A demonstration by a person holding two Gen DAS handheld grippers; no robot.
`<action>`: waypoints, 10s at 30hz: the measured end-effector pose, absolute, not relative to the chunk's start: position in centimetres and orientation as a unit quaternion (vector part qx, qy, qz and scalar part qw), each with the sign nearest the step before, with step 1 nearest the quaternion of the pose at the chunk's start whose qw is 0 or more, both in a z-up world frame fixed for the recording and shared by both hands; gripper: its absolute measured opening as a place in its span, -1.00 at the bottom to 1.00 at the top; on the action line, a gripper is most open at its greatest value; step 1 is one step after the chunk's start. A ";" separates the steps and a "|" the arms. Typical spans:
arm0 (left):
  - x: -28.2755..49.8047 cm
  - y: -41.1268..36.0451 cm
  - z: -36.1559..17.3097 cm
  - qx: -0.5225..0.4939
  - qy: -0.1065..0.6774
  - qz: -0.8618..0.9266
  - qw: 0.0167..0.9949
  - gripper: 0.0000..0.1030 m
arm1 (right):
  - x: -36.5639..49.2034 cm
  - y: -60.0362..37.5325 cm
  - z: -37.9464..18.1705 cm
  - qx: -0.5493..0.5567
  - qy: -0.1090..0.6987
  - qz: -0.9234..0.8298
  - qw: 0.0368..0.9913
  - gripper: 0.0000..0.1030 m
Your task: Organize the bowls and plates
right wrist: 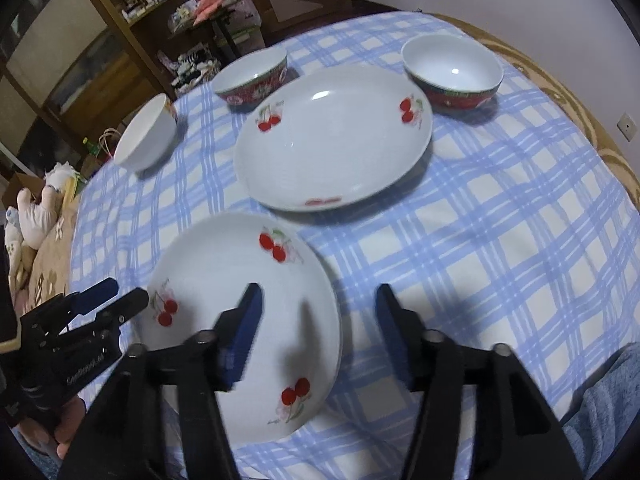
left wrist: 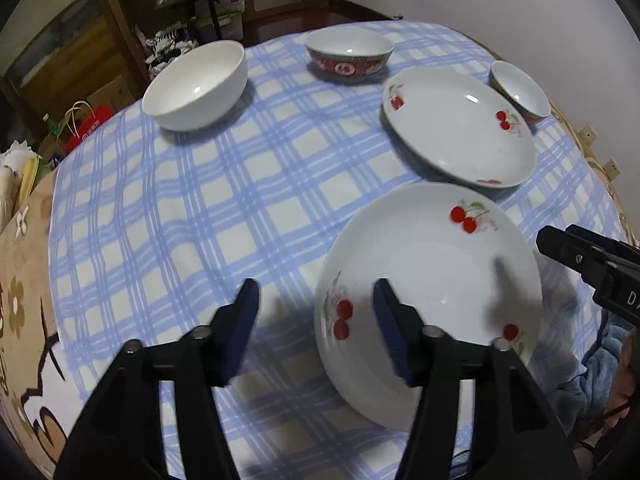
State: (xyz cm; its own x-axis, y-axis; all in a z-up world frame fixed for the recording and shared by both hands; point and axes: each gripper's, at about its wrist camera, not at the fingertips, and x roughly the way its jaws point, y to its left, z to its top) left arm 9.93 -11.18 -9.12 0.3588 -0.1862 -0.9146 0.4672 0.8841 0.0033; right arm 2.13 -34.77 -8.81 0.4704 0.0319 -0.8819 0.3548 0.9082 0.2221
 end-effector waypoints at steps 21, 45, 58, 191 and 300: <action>13.9 -16.7 -2.8 0.146 0.482 -0.218 0.836 0.71 | 3.0 -41.2 -2.3 0.225 0.417 -0.134 0.870 0.99; 19.6 -24.5 -4.3 0.165 0.460 -0.238 0.839 0.71 | 7.1 -47.9 -4.6 0.205 0.429 -0.158 0.865 0.99; 22.7 -24.8 -9.9 0.149 0.508 -0.205 0.823 0.70 | 9.2 -49.2 -7.7 0.221 0.453 -0.148 0.851 0.99; 11.9 -11.8 -8.1 0.093 0.567 -0.207 0.792 -0.75 | 2.2 -35.3 -9.1 0.229 0.504 -0.027 0.832 -0.71; 13.8 -7.7 -8.8 0.108 0.543 -0.135 0.822 0.63 | 5.1 -33.4 -8.7 0.136 0.500 -0.054 0.854 0.97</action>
